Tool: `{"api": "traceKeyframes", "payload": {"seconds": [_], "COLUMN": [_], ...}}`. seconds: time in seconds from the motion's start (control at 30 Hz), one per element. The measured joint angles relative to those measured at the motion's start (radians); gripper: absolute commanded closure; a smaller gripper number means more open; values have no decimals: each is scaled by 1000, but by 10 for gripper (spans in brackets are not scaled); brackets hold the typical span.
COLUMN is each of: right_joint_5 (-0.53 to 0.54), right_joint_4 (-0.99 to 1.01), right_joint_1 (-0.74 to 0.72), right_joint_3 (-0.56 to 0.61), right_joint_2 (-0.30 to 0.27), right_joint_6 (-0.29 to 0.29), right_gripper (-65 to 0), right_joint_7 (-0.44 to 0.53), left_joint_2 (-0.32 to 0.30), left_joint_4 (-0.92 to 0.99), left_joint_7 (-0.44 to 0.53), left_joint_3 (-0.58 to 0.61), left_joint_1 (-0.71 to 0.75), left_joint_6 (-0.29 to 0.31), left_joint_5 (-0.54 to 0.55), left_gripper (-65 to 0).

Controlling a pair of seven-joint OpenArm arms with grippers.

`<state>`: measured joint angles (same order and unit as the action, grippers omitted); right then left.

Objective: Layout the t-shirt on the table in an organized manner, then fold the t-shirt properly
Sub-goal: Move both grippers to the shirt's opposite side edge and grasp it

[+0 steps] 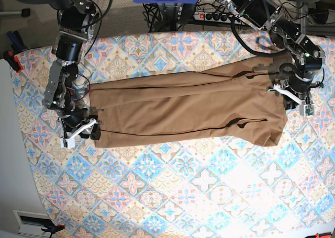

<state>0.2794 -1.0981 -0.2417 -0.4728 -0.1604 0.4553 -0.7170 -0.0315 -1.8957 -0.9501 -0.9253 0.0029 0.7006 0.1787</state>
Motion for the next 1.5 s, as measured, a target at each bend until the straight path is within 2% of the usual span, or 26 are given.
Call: {"api": "traceKeyframes", "payload": {"seconds": [0.27,0.57,0.63,0.77,1.0,1.23,1.33,1.5], "right_joint_5": [-1,-2,-2,-3,-3,-3,0,-1], "right_joint_4": [1,1,1,1,1,1,1,1], "right_joint_1": [3,3,3,3,3,3,3,3], "right_joint_3": [116,119,119,119,119,119,119,119], "right_joint_2": [4,1,2,2,2,2,2,0], "right_joint_6": [-2,-3,-3,-4,-4,-7,-7,-7], "right_gripper": [-261,-256,-215,-5,0,0,0,0], "right_joint_7": [-2,-3,-3,-3,-3,-7,-7,-10], "left_joint_2": [0,0,0,0,-8,-135,-171,-201], "left_joint_4": [0,0,0,0,32,220,331,470], "left_joint_7": [0,0,0,0,3,6,4,2], "left_joint_3": [0,0,0,0,45,72,72,71], "left_joint_1": [0,0,0,0,-42,-216,-270,-286], "left_joint_6": [-1,-4,-4,-4,-3,-4,-4,-8], "left_joint_5": [0,-1,-1,-1,-4,-6,-3,-13], "left_gripper": [-73,-73,-73,-73,-72,-80,-88,-222]}}
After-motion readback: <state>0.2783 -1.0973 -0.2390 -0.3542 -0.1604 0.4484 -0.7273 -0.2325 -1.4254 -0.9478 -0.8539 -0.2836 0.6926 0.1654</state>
